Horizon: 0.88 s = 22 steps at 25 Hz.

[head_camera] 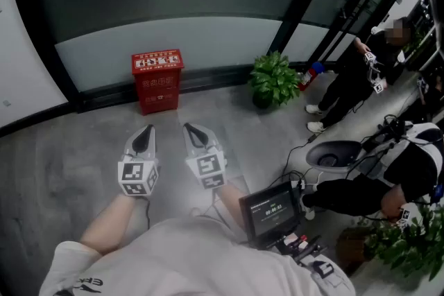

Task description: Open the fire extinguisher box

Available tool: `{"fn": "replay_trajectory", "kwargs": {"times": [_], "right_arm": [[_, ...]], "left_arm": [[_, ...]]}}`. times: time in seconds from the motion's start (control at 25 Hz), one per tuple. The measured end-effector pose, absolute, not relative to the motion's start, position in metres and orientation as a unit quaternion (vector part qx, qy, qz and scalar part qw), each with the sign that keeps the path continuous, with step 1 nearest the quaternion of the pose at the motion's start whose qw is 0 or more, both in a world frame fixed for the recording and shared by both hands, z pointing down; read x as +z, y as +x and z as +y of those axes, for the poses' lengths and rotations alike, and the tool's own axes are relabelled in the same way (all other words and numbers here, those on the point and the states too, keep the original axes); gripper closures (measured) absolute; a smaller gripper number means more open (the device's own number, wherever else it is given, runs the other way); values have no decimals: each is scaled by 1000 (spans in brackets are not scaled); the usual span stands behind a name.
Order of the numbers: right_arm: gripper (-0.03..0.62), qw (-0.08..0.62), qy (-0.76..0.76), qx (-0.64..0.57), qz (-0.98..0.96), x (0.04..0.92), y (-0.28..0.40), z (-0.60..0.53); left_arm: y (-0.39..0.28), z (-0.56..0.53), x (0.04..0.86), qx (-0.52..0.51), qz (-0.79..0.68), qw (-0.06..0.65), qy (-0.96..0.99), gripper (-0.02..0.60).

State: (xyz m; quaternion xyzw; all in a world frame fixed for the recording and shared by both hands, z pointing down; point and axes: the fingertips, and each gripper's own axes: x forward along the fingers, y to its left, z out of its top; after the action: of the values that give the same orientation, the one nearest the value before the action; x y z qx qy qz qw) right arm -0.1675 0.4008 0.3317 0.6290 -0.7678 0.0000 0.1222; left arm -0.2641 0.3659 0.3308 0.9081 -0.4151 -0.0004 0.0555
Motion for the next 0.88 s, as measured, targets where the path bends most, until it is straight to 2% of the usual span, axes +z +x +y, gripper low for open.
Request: {"fn": "replay_trajectory", "kwargs": {"times": [0.28, 0.68, 0.88], "right_arm": [[579, 130, 619, -5, -774, 345, -103, 364], [579, 134, 616, 10, -776, 362, -59, 295], [579, 145, 622, 14, -770, 382, -47, 231]], "left_arm": [[-204, 332, 338, -3, -429, 52, 902, 578], [-171, 264, 347, 18, -440, 46, 897, 578], [-163, 196, 364, 19, -436, 49, 898, 578]]}}
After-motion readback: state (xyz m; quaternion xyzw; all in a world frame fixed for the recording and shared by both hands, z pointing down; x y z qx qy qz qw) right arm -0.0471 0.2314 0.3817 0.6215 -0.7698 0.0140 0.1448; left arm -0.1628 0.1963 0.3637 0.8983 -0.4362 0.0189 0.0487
